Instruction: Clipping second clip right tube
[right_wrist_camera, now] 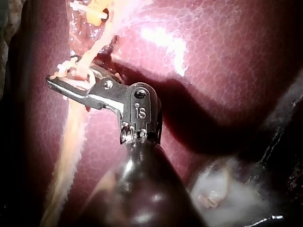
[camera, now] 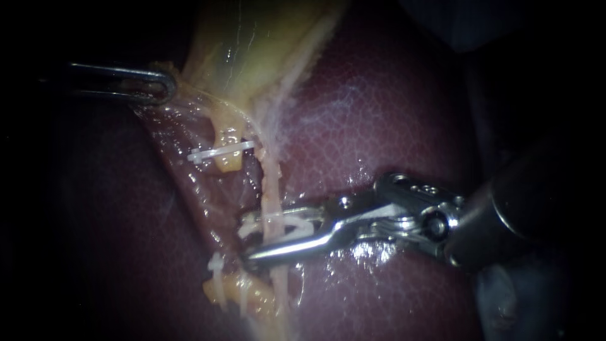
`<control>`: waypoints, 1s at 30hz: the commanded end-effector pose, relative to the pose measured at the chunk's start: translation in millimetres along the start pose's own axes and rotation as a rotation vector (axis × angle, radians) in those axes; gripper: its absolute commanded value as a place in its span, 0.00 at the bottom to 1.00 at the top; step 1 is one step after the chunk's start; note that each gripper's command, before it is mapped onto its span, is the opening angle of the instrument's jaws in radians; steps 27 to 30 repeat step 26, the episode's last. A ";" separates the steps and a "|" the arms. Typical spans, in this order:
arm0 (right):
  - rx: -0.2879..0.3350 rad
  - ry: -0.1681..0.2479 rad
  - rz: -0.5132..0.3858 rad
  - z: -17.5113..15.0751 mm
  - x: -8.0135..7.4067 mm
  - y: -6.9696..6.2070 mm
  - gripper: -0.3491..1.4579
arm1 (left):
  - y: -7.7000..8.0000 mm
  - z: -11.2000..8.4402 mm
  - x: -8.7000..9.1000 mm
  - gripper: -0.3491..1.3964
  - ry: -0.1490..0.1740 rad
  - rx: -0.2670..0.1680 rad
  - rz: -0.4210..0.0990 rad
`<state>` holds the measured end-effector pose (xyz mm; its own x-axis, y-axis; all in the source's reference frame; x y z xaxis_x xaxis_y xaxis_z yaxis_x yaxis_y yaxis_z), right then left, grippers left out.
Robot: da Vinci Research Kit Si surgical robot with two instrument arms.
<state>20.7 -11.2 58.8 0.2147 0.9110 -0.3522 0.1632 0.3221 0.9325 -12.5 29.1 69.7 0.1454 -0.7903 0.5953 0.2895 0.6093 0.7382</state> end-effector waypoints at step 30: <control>0.033 -0.033 0.012 -0.3 0.0 0.6 0.00 | 0.1 0.1 0.1 0.00 0.000 0.000 0.000</control>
